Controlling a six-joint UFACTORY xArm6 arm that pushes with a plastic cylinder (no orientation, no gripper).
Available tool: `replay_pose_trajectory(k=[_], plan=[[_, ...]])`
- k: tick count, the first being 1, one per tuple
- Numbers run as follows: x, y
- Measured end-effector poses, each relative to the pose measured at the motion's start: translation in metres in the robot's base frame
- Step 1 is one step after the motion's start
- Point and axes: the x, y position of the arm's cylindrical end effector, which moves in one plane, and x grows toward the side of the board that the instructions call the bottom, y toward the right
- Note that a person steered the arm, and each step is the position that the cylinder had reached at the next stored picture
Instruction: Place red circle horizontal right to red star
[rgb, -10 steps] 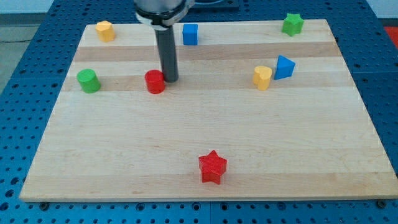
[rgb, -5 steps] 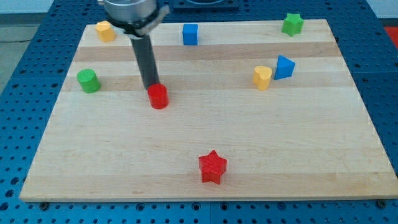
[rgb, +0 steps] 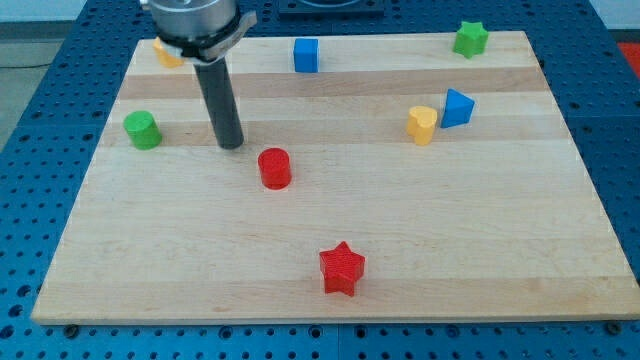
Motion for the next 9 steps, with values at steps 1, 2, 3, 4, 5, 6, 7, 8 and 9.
replay_pose_trajectory(k=[1,2,3,4,5,6,7,8,9], plan=[[0.027,0.03],[0.053,0.08],[0.062,0.137],[0.073,0.188],[0.067,0.191],[0.046,0.172],[0.045,0.213],[0.045,0.251],[0.059,0.279]])
